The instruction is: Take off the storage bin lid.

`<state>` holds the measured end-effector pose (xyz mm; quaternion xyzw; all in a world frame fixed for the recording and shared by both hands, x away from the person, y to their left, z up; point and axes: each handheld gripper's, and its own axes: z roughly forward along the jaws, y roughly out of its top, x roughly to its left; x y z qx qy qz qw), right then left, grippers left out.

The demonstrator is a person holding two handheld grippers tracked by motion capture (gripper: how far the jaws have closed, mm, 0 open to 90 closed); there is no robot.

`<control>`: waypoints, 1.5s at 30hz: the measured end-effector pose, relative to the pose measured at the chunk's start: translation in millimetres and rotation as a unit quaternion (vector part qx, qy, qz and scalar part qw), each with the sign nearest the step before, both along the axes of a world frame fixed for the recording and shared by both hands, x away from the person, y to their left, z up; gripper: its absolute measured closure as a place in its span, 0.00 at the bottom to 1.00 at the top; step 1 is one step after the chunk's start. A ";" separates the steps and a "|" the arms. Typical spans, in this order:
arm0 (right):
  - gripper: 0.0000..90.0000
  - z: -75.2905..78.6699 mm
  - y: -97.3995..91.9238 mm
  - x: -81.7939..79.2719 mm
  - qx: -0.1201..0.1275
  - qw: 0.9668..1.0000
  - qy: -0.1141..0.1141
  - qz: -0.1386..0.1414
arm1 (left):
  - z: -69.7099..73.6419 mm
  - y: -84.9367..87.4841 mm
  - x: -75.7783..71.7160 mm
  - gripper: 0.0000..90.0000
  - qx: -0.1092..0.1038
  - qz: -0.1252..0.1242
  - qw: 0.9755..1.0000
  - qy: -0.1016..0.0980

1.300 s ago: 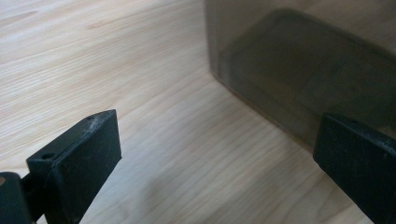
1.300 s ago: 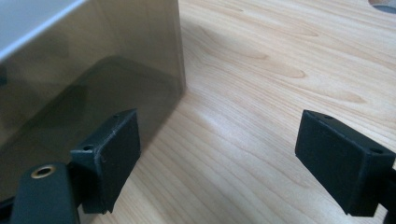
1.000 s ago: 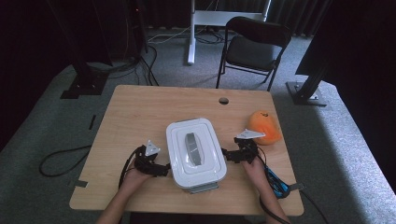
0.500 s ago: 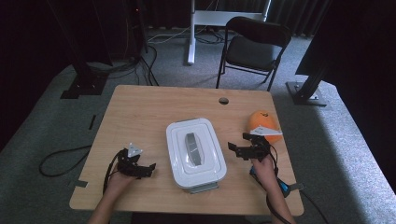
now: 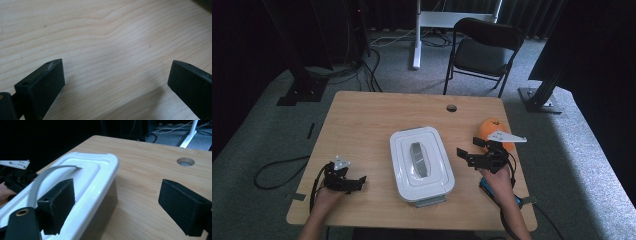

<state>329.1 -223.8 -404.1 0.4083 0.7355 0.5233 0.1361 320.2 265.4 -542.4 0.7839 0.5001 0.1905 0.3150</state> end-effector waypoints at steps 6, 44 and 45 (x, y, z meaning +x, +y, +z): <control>0.15 11.9 22.7 -11.1 -0.020 0.999 -0.009 0.023 | -0.1 5.4 -0.8 0.02 -0.002 0.003 1.000 0.003; 0.25 0.2 134.1 -13.2 -0.120 0.990 0.043 0.066 | -3.3 17.4 -4.9 0.00 0.016 0.018 1.000 -0.002; 0.26 -0.5 134.6 -13.3 -0.120 0.990 0.044 0.067 | -3.5 17.5 -5.0 0.00 0.015 0.018 1.000 -0.002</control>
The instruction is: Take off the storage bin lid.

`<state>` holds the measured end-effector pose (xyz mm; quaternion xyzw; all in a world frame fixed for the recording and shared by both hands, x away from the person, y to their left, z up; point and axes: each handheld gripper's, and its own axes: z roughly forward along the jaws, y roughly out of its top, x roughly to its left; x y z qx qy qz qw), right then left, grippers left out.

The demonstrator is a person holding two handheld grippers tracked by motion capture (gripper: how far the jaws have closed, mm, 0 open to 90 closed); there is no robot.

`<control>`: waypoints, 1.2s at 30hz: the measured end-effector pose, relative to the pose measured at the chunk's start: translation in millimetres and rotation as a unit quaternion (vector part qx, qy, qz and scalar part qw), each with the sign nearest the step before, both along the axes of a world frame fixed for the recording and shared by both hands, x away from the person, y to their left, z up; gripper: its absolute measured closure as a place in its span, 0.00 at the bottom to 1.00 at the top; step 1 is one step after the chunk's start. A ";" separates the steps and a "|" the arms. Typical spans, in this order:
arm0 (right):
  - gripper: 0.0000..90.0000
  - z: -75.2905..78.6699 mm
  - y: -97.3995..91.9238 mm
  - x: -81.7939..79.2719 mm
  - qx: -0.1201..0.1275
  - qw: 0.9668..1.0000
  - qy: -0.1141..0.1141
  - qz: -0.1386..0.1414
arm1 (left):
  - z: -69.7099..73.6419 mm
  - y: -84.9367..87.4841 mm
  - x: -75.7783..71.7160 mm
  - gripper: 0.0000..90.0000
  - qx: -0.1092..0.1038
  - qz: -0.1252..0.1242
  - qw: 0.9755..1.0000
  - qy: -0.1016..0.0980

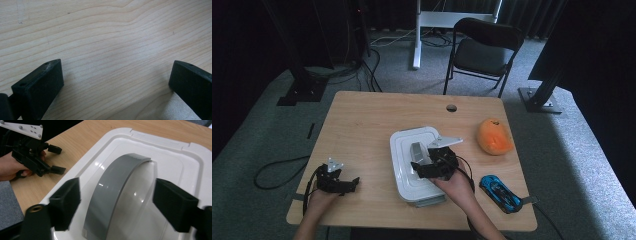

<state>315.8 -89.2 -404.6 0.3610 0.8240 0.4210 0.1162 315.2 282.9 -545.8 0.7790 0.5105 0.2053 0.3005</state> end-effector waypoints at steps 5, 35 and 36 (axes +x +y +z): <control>0.50 -1.9 2.0 -1.6 -0.005 1.000 0.002 0.006 | -0.1 -0.2 -0.1 0.00 0.000 0.000 1.000 0.000; 0.66 -3.3 -1.8 -2.6 0.020 0.998 0.025 0.062 | -0.2 -1.0 -0.6 0.00 0.000 0.001 1.000 -0.001; 0.67 -2.8 -2.1 -3.3 0.017 0.998 0.020 0.057 | -0.2 -1.0 -0.6 0.00 -0.001 0.001 1.000 -0.001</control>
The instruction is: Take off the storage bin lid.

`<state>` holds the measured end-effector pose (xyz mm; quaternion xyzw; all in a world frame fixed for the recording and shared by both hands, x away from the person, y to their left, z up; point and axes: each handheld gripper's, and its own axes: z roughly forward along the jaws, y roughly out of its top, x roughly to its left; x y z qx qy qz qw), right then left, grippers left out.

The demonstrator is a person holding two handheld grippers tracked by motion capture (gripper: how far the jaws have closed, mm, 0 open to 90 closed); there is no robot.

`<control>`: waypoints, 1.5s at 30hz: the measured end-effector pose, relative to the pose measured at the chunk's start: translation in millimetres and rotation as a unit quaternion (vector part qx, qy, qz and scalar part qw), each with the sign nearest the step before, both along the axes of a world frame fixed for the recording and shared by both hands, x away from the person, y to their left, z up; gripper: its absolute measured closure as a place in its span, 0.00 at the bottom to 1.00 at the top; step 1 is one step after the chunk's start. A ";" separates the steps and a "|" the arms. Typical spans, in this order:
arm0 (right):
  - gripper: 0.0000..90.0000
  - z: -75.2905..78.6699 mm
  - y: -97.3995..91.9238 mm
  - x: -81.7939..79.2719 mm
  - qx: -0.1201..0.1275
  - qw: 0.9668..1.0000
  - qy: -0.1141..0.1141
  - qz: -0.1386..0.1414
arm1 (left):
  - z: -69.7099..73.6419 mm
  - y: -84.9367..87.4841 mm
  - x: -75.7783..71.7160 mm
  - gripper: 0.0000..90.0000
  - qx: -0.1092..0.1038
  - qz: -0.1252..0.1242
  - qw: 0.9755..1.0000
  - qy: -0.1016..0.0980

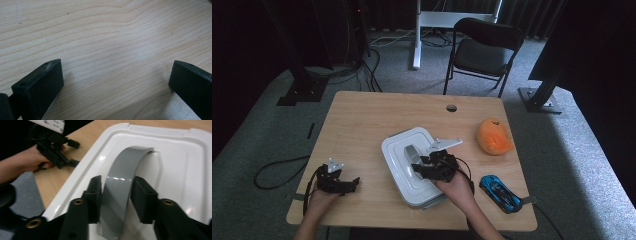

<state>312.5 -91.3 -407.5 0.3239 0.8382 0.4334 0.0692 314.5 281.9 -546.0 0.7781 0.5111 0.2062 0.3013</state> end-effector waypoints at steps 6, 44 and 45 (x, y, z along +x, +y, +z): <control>0.72 1.7 -3.2 -0.7 -0.010 1.000 0.002 0.008 | -0.1 -0.1 0.0 0.00 0.000 0.001 1.000 0.000; 0.77 45.6 -39.8 19.2 0.038 0.999 -0.014 0.003 | -0.3 -0.5 0.5 0.00 -0.001 0.001 1.000 -0.002; 0.77 47.0 -40.9 21.2 0.039 0.999 -0.016 0.001 | -0.2 -0.4 0.5 0.00 0.000 0.001 1.000 -0.002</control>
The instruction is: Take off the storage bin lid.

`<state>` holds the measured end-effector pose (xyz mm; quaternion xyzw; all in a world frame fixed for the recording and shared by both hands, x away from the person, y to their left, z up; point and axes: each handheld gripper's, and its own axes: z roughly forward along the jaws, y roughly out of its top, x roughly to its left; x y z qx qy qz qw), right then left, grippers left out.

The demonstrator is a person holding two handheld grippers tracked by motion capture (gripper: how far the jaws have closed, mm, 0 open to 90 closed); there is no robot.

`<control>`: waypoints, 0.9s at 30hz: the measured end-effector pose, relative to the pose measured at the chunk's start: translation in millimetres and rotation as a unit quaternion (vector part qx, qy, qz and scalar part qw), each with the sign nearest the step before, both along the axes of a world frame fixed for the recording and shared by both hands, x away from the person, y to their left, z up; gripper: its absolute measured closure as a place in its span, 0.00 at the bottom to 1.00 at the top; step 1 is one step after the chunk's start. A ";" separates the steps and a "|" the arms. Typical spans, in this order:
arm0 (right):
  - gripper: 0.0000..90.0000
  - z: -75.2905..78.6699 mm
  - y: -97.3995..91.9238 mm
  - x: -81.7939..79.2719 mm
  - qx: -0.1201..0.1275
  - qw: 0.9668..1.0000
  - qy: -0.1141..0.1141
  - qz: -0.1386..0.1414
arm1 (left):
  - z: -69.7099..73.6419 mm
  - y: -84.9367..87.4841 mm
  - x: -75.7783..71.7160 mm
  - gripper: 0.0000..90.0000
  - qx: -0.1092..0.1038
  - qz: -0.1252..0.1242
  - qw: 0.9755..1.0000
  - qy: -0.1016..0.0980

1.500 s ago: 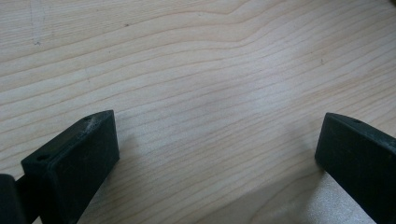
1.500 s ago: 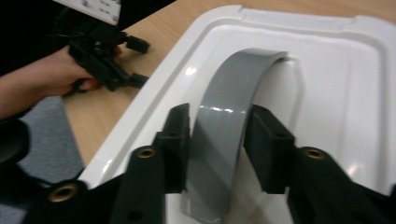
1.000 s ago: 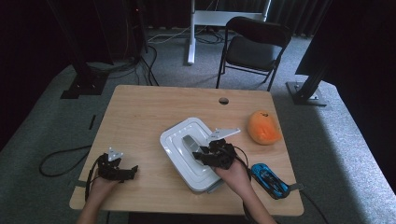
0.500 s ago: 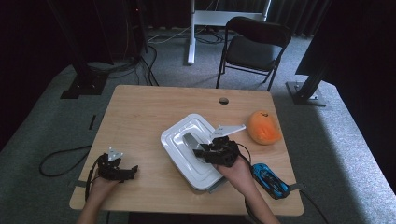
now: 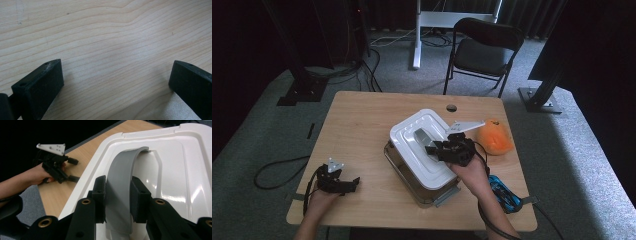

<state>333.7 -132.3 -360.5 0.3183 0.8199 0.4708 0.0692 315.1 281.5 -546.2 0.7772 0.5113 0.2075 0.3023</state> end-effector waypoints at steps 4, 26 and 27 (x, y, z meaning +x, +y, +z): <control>0.77 5.2 -4.4 9.7 0.007 1.000 -0.001 -0.010 | 0.0 0.0 0.0 0.00 0.000 0.000 1.000 0.000; 0.77 5.0 -31.2 75.9 0.023 0.997 0.012 -0.074 | -0.1 0.0 0.0 0.00 0.000 0.000 1.000 -0.001; 0.77 3.6 -34.8 82.6 0.029 0.996 0.010 -0.081 | 0.0 0.1 0.0 0.00 0.000 0.000 1.000 0.000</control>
